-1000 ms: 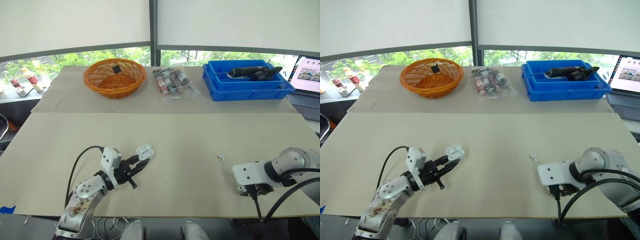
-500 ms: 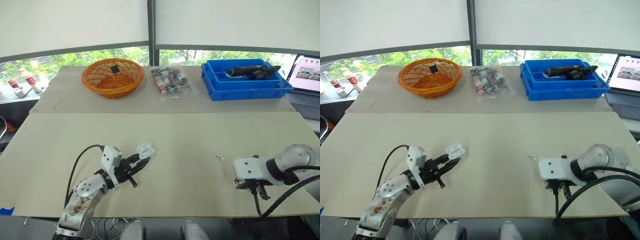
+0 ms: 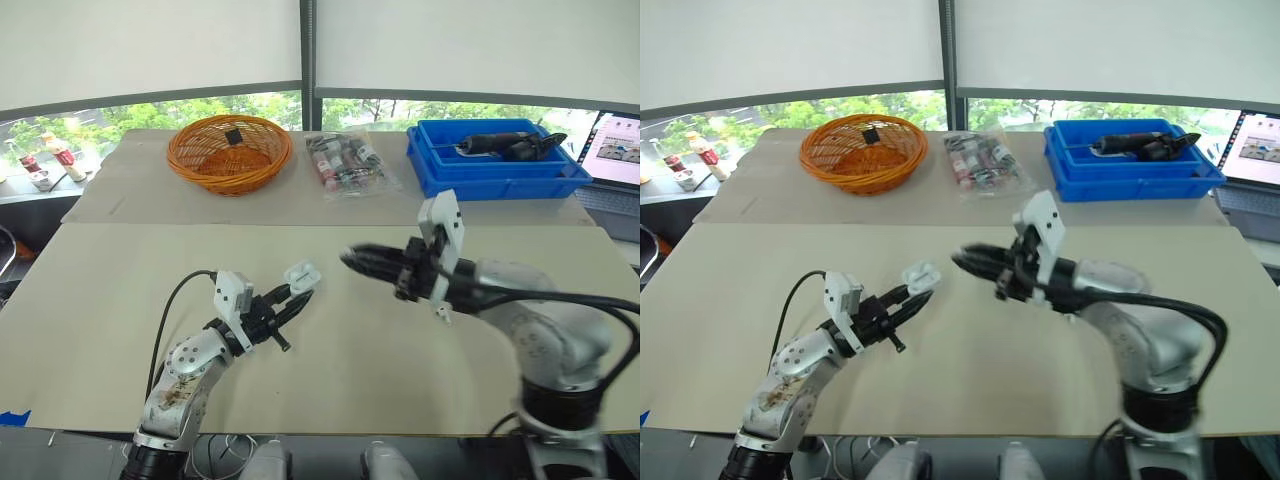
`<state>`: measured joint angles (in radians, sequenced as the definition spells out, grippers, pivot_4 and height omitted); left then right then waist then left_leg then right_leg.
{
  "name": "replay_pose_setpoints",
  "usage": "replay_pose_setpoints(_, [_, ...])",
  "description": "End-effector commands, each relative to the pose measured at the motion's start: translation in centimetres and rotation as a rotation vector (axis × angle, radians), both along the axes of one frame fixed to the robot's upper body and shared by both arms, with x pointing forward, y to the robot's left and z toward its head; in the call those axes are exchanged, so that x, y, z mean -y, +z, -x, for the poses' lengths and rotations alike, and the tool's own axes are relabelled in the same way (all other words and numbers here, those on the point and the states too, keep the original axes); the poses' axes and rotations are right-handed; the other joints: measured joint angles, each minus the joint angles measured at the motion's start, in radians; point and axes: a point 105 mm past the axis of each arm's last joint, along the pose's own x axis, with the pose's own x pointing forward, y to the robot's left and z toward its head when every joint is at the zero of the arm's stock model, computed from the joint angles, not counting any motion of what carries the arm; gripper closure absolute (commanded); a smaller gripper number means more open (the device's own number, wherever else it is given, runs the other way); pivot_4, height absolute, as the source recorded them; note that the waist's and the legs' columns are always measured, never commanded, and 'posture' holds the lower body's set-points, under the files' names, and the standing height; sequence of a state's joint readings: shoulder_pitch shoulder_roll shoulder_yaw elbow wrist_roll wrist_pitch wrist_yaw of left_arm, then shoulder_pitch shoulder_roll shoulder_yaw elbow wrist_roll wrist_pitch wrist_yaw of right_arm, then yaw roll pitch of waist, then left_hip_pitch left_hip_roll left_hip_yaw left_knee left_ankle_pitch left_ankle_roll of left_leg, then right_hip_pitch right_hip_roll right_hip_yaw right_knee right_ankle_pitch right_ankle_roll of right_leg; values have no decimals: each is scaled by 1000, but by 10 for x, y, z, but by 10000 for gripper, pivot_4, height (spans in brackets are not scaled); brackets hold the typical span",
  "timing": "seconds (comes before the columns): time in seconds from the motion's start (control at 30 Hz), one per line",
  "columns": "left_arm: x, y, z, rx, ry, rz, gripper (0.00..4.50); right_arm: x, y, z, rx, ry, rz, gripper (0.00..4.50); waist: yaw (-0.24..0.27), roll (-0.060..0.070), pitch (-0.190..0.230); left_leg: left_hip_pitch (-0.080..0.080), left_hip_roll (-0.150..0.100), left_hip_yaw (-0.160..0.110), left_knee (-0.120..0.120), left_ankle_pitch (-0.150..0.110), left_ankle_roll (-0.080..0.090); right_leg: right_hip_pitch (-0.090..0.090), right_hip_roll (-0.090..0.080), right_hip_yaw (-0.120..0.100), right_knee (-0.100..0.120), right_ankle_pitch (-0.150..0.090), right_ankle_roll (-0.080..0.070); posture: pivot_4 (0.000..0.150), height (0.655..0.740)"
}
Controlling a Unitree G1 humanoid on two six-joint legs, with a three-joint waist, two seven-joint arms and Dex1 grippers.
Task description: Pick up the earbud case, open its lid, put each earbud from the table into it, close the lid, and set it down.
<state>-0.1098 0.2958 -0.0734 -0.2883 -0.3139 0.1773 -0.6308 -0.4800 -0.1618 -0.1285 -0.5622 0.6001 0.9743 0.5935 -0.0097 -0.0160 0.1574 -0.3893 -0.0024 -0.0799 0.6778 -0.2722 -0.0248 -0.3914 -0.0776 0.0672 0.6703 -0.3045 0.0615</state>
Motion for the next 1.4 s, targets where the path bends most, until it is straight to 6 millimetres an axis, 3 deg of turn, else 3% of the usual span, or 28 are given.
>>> replay_pose_setpoints(0.03, [7, 17, -2, 63, 7, 31, 38904, -6, 11, 1, 5, -73, -152, 41392, -3, 0, 0, 0, 0, 0, 0, 0, 0, 0, 0, 0, 1, 0, 0, 1500, 7400])
replay_pose_setpoints(0.3, [15, 23, -3, 68, 11, 65, 38905, -31, -1, 4, -76, -74, -300, 41393, -16, 0, 0, 1, 0, 0, -1, 0, 0, -3, 0, 1, 5, 0, 0, 1500, 7400])
replay_pose_setpoints(0.47, [13, 22, -3, 71, 17, 57, 38905, -27, -9, 8, -38, -74, -220, 41394, -21, 1, 0, 1, 0, 0, -1, 0, -1, -3, 0, 1, 5, 0, 0, 1500, 7400])
replay_pose_setpoints(0.6, [5, 16, -2, 63, 29, 25, 38905, -3, -22, 21, 27, -39, -18, 41395, -17, 1, 0, 0, -1, 0, 0, 0, 0, -2, 0, 0, 3, 0, 0, 1500, 7400])
replay_pose_setpoints(0.73, [-4, 8, 2, 44, 16, -23, 38904, 30, -43, 37, 75, 67, 299, 41397, -19, 2, 0, 1, 0, 1, -1, 0, 0, 0, 1, 0, 0, 0, 0, 1500, 7400])
replay_pose_setpoints(0.9, [-10, 2, 8, 43, -9, -76, 38905, 105, -89, 52, 69, 319, 896, 41400, -10, 2, 1, 2, -1, 6, -1, 0, 1, 5, 0, -2, -6, 0, 0, 1500, 7400])
replay_pose_setpoints(1.0, [-10, 1, 12, 40, -10, -78, 38904, 147, -107, 55, 59, 454, 1145, 41402, -7, 2, 1, 2, 0, 8, 0, -1, 1, 6, 0, -1, -7, 0, 0, 1500, 7400])
replay_pose_setpoints(1.17, [-9, -2, 20, 26, -15, -86, 38904, 170, -121, 58, 47, 587, 1249, 41403, -9, 2, 1, 3, 1, 8, 0, -1, 1, 5, 1, -1, -6, 0, 0, 1500, 7400])
replay_pose_setpoints(1.4, [-11, -3, 27, 9, -4, -91, 38905, 178, -134, 54, 50, 618, 1268, 41403, -1, 2, 1, 3, 1, 6, 0, -1, 1, 5, 0, 0, -6, 0, 0, 1500, 7400])
